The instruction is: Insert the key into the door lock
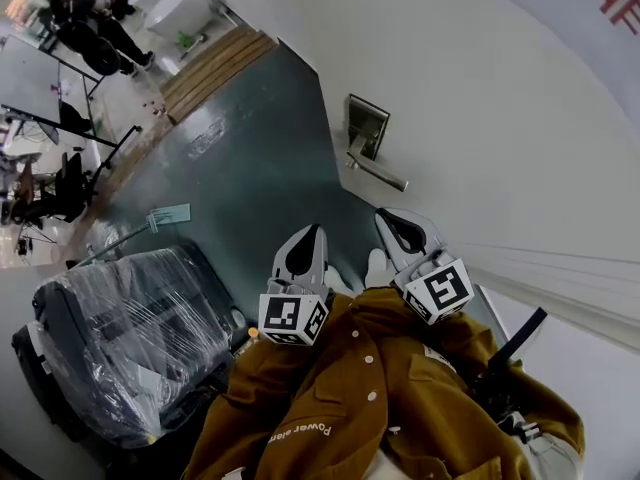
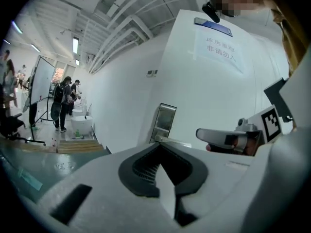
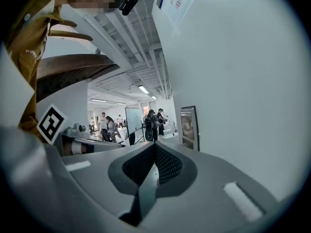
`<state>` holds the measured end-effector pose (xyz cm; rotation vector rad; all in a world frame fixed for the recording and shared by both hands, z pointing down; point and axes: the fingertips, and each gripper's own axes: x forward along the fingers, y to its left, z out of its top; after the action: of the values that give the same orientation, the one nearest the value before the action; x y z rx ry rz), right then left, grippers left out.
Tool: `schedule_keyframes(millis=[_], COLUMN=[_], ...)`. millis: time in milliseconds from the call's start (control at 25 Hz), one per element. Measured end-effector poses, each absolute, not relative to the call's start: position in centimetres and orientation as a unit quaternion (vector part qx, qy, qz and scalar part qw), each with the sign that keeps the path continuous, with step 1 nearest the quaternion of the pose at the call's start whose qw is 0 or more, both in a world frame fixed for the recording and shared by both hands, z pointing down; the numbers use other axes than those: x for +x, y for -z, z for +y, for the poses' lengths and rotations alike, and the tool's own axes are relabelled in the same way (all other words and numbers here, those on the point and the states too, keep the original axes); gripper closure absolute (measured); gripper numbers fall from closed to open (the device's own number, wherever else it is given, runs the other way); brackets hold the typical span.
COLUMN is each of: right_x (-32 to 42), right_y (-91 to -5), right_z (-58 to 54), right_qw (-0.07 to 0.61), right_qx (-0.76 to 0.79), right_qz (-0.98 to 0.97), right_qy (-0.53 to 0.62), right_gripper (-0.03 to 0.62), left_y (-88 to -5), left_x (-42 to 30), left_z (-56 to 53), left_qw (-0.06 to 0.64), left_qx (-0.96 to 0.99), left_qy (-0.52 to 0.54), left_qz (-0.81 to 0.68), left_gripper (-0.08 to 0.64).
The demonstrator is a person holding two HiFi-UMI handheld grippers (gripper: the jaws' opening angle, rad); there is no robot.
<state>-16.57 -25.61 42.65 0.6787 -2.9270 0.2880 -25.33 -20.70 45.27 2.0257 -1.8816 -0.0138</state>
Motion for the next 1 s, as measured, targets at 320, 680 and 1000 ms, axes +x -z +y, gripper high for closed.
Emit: schedule_keyframes(millis=[320,680,1000], right_x=[-17.6,-17.6,-17.5], right_y=[-43.8,-43.9,-44.2], right_z=[-25.6,-26.0,-26.4], right_qw=[0.079,0.082,0.081], right_qx=[0.207,0.208,0.214], right_qz=[-0.97,-0.97,-0.969], right_qy=[-0.099,-0.094,-0.092], right_gripper=[0.588,0.588,0.588], left_y=[-43.4,-43.6,-44.1], left_x=[-24.6,-25.5,-24.5], left_z=[-19.9,-20.1,-20.6], left_qw=[0.192,0.208,0.214], left_qx=[0.706,0.695,0.708], left_qy=[0.028,0.037,0.037], left_qz=[-0.681,-0.687,-0.672], left_gripper=[0.555,0.555,0.555])
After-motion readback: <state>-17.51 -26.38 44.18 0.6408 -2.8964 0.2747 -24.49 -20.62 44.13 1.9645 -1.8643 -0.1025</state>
